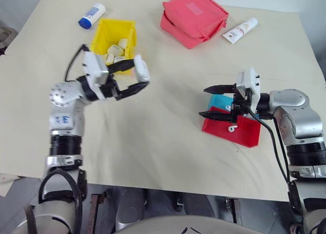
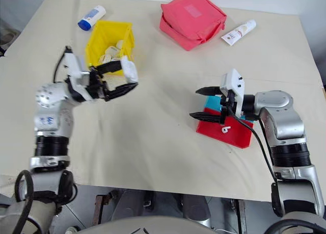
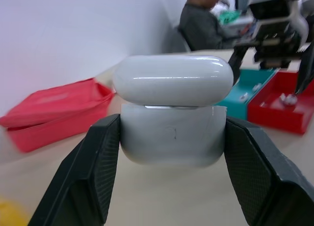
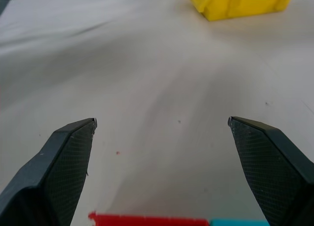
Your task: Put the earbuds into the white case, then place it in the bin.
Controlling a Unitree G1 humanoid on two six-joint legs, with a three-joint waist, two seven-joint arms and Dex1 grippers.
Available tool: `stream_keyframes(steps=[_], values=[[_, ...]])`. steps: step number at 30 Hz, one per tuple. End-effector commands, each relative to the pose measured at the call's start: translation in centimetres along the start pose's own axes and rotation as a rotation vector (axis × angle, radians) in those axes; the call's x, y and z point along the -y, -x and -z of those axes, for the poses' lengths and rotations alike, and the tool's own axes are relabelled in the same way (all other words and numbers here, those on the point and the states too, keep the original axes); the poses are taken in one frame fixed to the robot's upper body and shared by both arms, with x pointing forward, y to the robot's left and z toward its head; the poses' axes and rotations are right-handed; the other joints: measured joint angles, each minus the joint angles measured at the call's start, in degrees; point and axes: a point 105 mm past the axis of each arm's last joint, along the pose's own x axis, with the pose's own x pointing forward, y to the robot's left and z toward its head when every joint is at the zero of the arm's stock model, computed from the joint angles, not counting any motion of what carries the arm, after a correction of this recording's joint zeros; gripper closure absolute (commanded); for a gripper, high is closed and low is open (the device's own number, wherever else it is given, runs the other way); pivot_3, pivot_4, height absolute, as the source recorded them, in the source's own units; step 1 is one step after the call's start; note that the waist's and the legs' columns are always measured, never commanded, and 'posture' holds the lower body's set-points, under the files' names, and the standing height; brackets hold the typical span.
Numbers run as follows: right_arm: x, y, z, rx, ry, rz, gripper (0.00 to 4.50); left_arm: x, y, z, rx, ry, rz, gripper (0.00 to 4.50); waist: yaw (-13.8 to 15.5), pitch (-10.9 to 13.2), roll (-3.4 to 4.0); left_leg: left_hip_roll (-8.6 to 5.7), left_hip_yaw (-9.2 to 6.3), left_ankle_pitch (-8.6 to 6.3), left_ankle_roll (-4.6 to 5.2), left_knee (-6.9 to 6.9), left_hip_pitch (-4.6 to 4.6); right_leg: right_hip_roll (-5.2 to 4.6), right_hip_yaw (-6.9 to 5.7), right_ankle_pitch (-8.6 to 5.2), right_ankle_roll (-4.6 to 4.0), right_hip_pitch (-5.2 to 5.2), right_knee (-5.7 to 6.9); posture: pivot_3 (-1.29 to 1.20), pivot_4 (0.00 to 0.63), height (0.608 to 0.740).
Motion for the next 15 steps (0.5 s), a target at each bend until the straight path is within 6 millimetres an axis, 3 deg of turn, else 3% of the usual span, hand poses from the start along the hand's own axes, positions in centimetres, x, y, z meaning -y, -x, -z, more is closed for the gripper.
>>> stream_keyframes(steps=[1, 8, 15], values=[[0.0, 1.4, -1.3, 0.011, 0.048, 0.032, 0.0, 1.9, -2.2, -1.4, 0.076, -0.066, 0.038, 1.71, 0.03, 0.0, 0.0, 0.0, 0.0, 0.0, 0.0, 0.0, 0.0, 0.0, 0.0, 0.0, 0.0, 0.01, -0.02, 0.0, 0.15, 0.74], [-0.3, 3.2, -0.5, -0.07, 0.046, 0.06, 0.0, 7.1, -4.6, -1.4, 0.149, -0.011, 0.168, 1.71, -0.1, 0.0, 0.01, 0.08, -0.01, 0.0, 0.0, -0.05, 0.15, 0.12, 0.02, 0.0, 0.0, 0.2, -0.12, 0.0, 0.15, 0.74], [-1.3, 5.5, 0.6, -0.2, 0.01, 0.114, 0.0, 11.4, -2.6, -0.5, 0.152, 0.081, 0.279, 1.71, 0.05, 0.0, 0.02, 0.07, -0.16, -0.01, 0.01, -0.18, 0.44, 0.1, -0.05, 0.0, 0.0, 0.63, -0.67, 0.0, 0.15, 0.74]])
